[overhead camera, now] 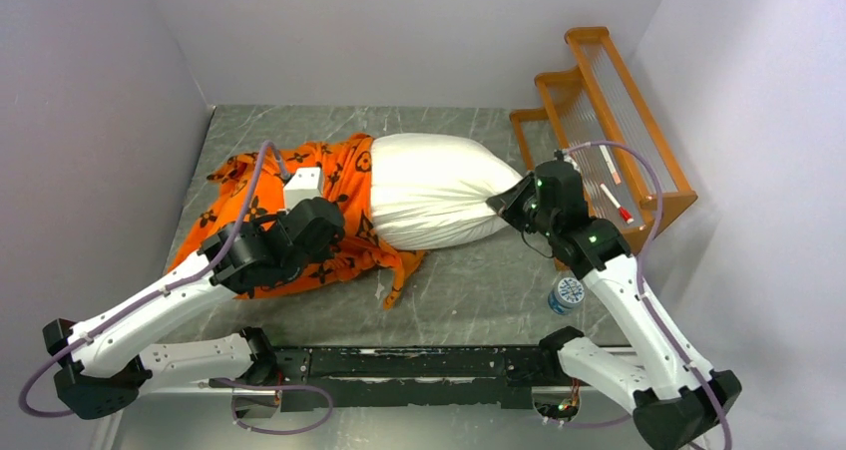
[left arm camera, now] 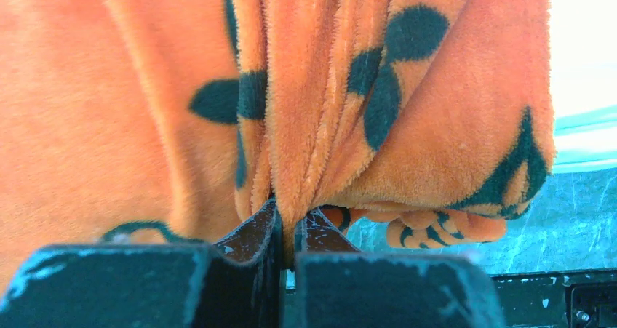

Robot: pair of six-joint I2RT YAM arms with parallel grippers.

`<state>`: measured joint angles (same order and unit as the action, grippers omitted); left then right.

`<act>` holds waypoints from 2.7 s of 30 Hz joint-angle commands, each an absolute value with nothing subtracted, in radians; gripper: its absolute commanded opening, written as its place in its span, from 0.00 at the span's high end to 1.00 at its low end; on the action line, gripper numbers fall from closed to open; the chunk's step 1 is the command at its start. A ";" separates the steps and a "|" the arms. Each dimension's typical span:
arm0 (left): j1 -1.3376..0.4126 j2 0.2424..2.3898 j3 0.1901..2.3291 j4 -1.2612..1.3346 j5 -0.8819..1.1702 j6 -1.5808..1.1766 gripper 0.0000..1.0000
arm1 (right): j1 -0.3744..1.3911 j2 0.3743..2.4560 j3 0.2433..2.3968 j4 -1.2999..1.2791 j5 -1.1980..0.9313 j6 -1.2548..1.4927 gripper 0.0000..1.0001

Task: Remove the pillowcase from the pillow
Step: Remove the pillow from the pillowcase.

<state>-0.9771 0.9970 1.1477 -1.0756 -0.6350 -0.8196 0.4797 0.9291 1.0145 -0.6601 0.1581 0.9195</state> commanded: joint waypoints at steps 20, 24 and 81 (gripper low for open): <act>-0.950 1.016 1.117 -0.714 -0.203 -0.521 0.95 | 0.367 0.744 0.576 -0.350 -0.521 1.025 0.12; -0.950 1.037 1.142 -0.722 -0.205 -0.515 0.95 | 0.512 0.659 0.519 -0.254 -0.329 1.150 0.02; -1.092 1.086 1.147 -0.659 0.023 -0.638 0.21 | 0.525 0.972 0.687 -0.324 0.078 1.144 1.00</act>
<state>-0.9894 1.0378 1.1542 -0.7593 -0.1024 -0.6025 0.5449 0.9516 0.6662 -0.3035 0.0292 1.1633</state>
